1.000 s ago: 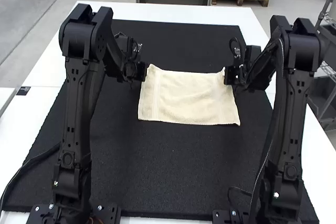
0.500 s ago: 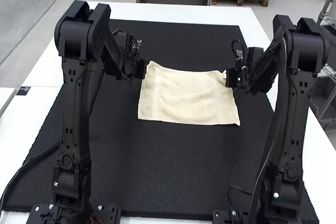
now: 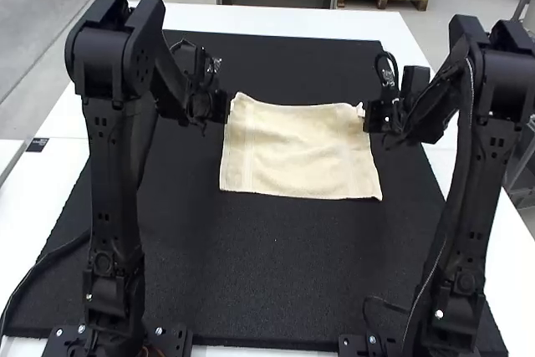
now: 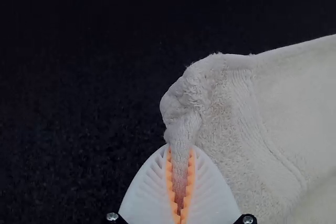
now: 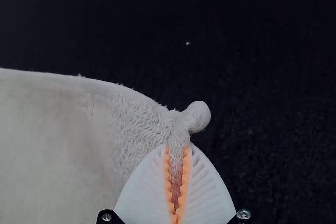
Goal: Fold the towel.
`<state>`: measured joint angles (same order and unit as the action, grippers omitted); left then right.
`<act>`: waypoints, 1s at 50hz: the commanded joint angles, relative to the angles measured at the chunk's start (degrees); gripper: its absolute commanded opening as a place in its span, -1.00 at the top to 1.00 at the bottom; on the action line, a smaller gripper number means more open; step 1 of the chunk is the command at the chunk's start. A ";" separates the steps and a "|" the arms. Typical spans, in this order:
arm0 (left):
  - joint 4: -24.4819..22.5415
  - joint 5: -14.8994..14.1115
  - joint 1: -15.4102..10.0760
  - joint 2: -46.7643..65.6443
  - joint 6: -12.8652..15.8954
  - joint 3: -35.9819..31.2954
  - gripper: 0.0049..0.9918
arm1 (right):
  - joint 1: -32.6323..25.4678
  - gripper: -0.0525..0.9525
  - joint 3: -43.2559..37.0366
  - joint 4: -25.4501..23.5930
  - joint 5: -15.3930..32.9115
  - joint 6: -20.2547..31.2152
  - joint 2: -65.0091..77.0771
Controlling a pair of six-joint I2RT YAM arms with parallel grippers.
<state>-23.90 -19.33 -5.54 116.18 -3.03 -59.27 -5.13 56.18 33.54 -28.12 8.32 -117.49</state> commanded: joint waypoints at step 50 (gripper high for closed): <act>-1.15 -1.67 1.41 -16.95 2.76 13.56 0.96 | -6.21 0.94 -11.18 -2.78 -7.04 1.88 14.57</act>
<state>-24.71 -20.84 -4.75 101.91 -1.23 -46.52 -10.04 45.47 31.20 -33.91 8.84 -105.80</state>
